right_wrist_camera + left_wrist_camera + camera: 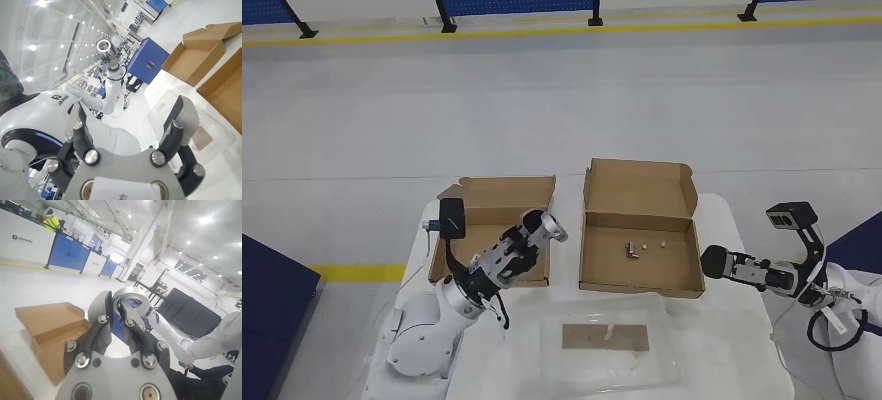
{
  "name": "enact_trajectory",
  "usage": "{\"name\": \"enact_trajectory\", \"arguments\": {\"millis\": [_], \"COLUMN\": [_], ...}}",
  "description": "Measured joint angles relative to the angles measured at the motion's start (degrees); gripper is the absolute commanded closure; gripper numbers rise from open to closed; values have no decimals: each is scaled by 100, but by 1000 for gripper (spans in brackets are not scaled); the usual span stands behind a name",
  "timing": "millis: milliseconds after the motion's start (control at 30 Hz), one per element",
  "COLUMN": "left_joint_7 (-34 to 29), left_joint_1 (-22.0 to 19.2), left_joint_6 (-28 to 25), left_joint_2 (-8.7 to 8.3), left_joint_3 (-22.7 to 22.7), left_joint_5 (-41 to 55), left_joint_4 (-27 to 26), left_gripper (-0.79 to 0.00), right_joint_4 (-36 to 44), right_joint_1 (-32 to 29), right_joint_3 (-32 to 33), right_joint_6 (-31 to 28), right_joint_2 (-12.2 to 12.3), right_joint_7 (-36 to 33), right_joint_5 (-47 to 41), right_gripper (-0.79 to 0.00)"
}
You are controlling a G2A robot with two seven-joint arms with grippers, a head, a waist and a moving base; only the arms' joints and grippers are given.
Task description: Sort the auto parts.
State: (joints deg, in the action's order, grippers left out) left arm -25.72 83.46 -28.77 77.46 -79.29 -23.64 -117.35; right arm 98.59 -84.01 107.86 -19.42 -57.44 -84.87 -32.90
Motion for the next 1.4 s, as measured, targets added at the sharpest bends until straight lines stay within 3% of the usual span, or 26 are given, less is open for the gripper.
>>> {"name": "enact_trajectory", "arguments": {"millis": [100, 267, 400, 533, 833, 967, 1100, 1200, 1400], "left_joint_7": [19, -304, -817, -885, -872, -1223, -2264, -2782, -2799], "left_joint_1": [4, -264, -699, -949, -933, -1186, -1865, -2258, -2294], "left_joint_6": [97, 1012, 2129, 3398, 3371, 4244, 5646, 6324, 6413], "left_joint_2": [-2, -22, -34, -25, -26, -32, -25, 0, 5], "left_joint_3": [2, 55, 80, 88, 90, 194, 499, 721, 743], "left_joint_5": [-34, -454, -788, -1161, -1208, -1745, -2548, -2932, -2887], "left_joint_4": [5, 109, 401, 554, 577, 785, 1406, 1870, 1919], "left_gripper": [0, 0, 0, 0, 0, 0, 0, 0, 0], "right_joint_4": [0, 0, 0, 0, 0, 0, 0, 0, 0], "right_joint_1": [0, 0, 0, 0, 0, 0, 0, 0, 0], "right_joint_3": [0, 0, 0, 0, 0, 0, 0, 0, 0], "right_joint_6": [0, 0, 0, 0, 0, 0, 0, 0, 0], "right_joint_2": [0, 0, 0, 0, 0, 0, 0, 0, 0], "right_joint_7": [0, 0, 0, 0, 0, 0, 0, 0, 0], "right_joint_5": [0, 0, 0, 0, 0, 0, 0, 0, 0], "right_gripper": [-785, -785, -785, -785, -785, -785, -785, -785, -785]}}
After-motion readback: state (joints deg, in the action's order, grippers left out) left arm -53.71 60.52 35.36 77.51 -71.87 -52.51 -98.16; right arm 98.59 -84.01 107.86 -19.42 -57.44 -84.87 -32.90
